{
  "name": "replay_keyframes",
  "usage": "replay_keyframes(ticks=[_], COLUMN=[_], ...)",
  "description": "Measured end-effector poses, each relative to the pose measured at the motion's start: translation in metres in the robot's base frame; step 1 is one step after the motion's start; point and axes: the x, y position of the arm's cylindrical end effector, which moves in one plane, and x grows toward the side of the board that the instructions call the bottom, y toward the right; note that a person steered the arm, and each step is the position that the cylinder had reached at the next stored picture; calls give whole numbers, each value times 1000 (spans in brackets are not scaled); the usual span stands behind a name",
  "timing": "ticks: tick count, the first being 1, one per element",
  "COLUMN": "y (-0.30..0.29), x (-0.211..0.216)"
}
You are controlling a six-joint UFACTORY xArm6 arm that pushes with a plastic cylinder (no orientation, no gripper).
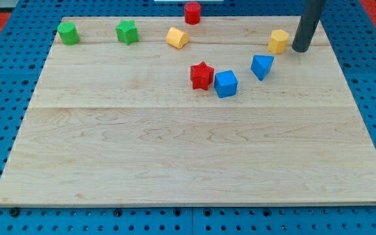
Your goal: Push the red star below the yellow heart
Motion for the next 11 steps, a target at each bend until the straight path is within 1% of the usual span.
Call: replay_keyframes(ticks=[1, 2, 3, 5, 6, 7, 8, 9, 10, 11], y=[-33, -51, -50, -67, -92, -129, -165, -251, -187, -214], x=[-18, -44, -46, -5, 18, 35, 80, 93, 83, 51])
